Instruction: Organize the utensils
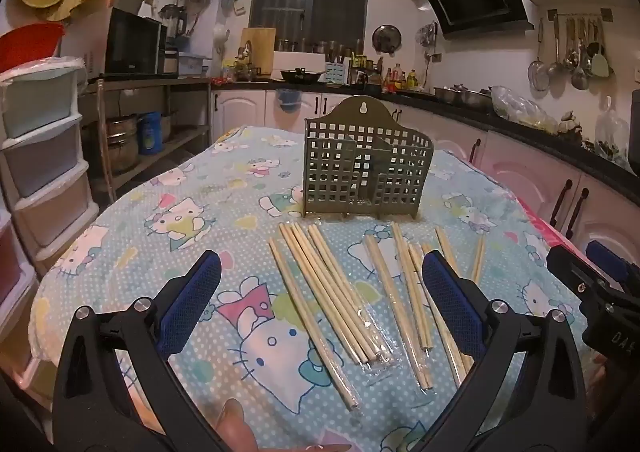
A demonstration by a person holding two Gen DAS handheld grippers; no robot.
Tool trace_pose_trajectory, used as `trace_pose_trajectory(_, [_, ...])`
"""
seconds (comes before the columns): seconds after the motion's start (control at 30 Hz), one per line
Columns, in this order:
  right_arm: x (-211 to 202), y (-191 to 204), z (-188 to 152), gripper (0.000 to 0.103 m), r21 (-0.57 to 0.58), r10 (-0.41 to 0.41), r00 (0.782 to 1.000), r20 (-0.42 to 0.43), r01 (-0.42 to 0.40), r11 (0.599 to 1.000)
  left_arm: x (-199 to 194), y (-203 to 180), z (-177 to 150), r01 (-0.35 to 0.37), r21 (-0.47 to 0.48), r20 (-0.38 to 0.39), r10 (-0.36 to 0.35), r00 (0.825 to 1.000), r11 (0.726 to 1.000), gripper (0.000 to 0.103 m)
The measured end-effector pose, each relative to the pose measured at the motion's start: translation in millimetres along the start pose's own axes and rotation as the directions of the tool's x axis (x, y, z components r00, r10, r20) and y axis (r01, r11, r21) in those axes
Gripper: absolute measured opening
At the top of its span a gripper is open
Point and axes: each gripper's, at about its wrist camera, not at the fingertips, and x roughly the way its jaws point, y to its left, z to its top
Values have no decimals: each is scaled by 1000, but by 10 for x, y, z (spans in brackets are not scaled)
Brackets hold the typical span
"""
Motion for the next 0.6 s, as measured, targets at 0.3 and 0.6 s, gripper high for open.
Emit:
trace_pose_trajectory(0.3, [-19, -18, -1, 97, -5, 2, 1000, 17, -2, 1000, -24, 55, -24, 9, 8, 10, -9, 1000, 1000, 93])
trace_pose_trajectory(0.6, [-41, 30, 6, 97, -12, -1, 1000, 12, 1, 1000, -4, 12, -29, 9, 1, 2, -9, 1000, 1000, 93])
